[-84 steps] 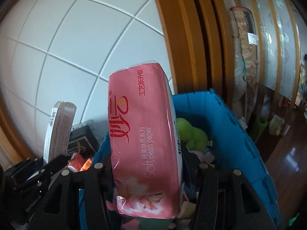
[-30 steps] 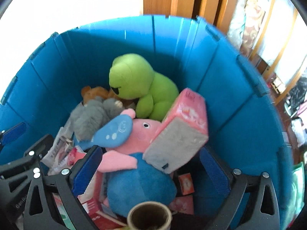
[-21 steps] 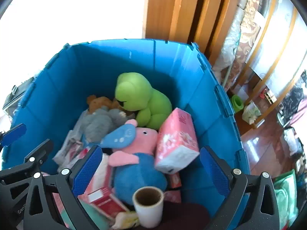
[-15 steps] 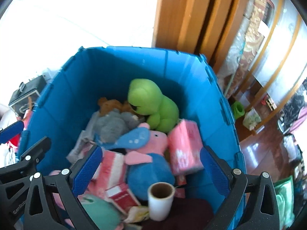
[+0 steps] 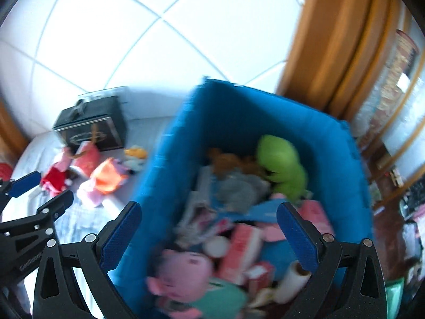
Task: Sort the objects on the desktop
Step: 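Withdraw both grippers from the crate back over the bed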
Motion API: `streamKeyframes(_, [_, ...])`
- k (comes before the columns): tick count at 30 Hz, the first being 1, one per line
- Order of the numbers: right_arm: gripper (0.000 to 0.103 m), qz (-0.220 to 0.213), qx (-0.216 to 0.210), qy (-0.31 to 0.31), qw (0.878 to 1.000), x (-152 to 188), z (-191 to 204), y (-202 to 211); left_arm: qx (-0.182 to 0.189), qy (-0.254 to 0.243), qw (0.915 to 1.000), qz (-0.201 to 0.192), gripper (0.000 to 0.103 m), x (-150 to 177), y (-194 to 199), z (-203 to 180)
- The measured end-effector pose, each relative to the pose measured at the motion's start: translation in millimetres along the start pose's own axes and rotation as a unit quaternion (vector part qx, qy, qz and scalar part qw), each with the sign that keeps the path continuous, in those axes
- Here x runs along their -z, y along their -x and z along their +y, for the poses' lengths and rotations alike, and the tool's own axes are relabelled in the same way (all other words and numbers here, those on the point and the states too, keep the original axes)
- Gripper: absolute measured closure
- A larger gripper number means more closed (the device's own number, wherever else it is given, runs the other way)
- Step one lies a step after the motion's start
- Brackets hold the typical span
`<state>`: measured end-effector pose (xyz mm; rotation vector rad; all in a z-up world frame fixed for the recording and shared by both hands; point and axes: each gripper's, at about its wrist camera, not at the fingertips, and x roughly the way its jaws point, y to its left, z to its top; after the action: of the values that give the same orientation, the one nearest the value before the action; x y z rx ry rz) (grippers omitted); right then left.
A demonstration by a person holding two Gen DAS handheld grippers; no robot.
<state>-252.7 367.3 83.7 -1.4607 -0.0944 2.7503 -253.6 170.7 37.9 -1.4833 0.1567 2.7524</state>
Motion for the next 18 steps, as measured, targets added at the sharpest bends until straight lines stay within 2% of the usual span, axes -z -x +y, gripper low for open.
streamKeyframes(3, [0.0, 0.004, -0.018, 0.011, 1.0, -4.9, 39.9, -5.9, -0.022, 0.009, 0.9994, 0.024, 0.036, 11.6, -15.4, 51.6])
streamKeyframes(10, [0.0, 0.033, -0.059, 0.023, 0.997, -6.8, 137.3, -34.7, -0.026, 0.055, 0.9936, 0.095, 0.036, 61.7, -72.5, 187.9])
streamKeyframes(13, [0.0, 0.061, -0.066, 0.021, 0.996, 1.2, 174.0, -64.3, -0.034, 0.069, 0.9878, 0.135, 0.036, 90.8, -104.9, 242.9])
streamKeyframes(18, [0.0, 0.116, -0.062, 0.021, 0.991, 26.2, 217.5, -129.4, -0.055, 0.091, 0.9778, 0.181, 0.036, 127.8, -151.6, 329.9])
